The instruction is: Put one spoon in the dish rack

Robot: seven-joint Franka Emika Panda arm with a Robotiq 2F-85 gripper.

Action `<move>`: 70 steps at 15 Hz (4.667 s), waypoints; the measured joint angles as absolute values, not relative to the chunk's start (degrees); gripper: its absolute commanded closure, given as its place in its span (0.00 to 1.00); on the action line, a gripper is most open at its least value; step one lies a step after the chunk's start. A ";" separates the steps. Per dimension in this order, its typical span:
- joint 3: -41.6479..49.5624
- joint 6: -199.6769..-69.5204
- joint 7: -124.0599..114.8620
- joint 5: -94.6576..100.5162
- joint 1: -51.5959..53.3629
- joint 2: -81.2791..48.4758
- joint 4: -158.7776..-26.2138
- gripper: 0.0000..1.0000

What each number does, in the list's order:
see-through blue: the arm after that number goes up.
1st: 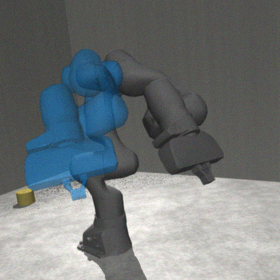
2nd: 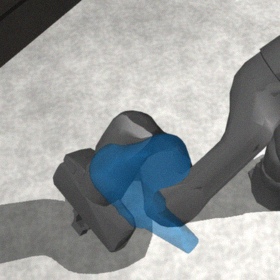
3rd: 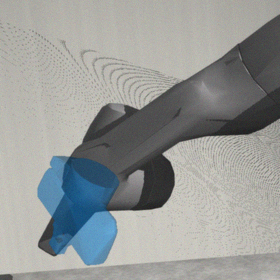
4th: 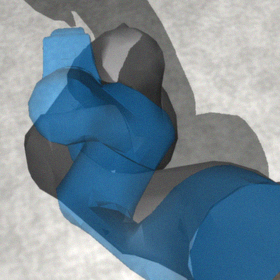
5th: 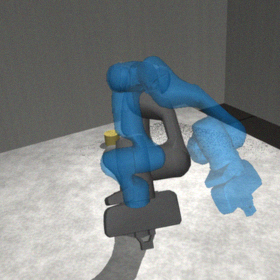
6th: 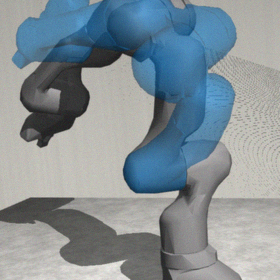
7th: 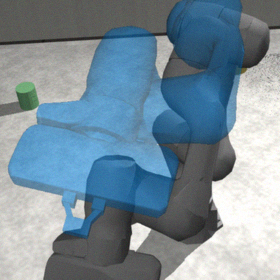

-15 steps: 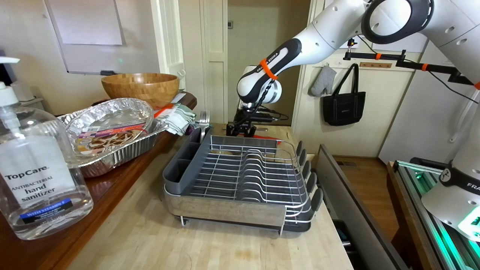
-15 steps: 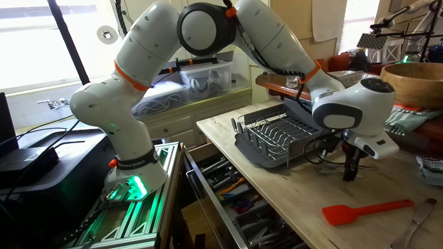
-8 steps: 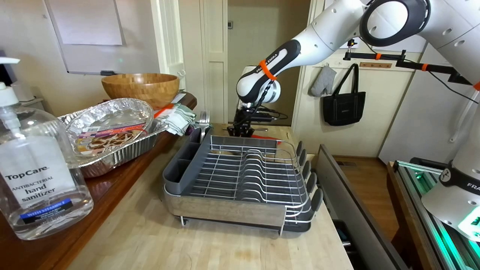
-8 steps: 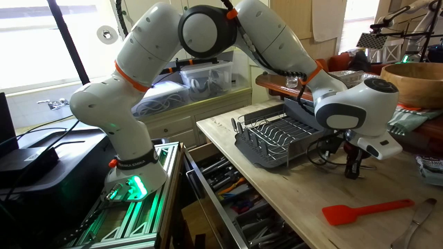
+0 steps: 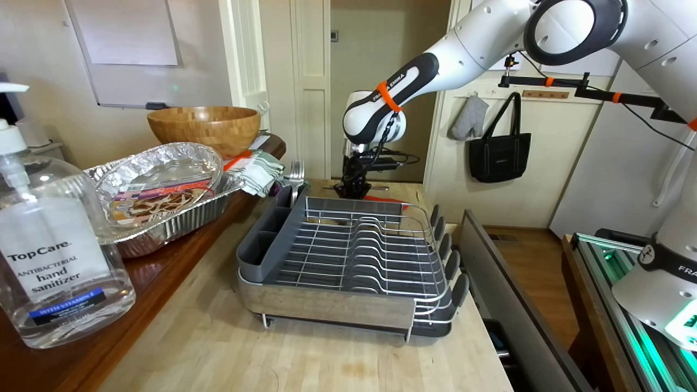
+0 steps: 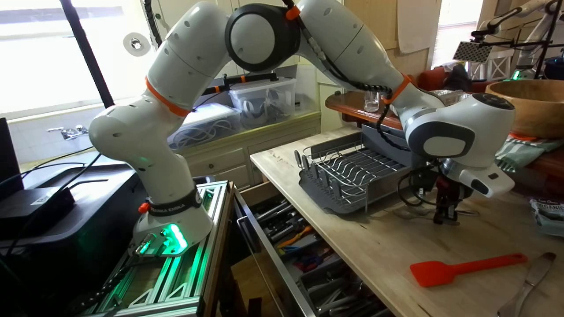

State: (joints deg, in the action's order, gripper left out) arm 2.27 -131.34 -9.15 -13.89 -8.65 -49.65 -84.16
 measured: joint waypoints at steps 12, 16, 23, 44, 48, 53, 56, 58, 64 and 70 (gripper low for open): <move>3.52 -126.68 -4.29 -5.68 -6.76 -38.87 -88.57 0.99; 4.53 -120.20 -4.38 0.00 -4.17 -32.52 -90.85 0.99; 3.75 -111.86 -2.89 5.73 -0.77 -25.08 -92.51 0.99; -4.66 -85.65 14.71 8.51 5.50 -37.80 -65.22 0.99; -4.46 -85.66 16.49 17.14 10.35 -41.49 -62.67 0.99; -3.78 -85.71 21.38 27.76 15.07 -43.95 -61.62 0.99; -3.29 -86.18 24.17 32.58 16.80 -45.14 -61.17 0.99; -3.19 -86.63 25.94 35.05 17.59 -45.91 -60.70 0.99; -3.22 -89.59 30.27 39.71 19.63 -47.99 -59.78 0.99; -3.27 -90.45 35.08 43.38 21.52 -50.99 -57.70 0.99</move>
State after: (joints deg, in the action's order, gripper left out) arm -3.27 -90.45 35.08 43.38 21.52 -50.99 -57.70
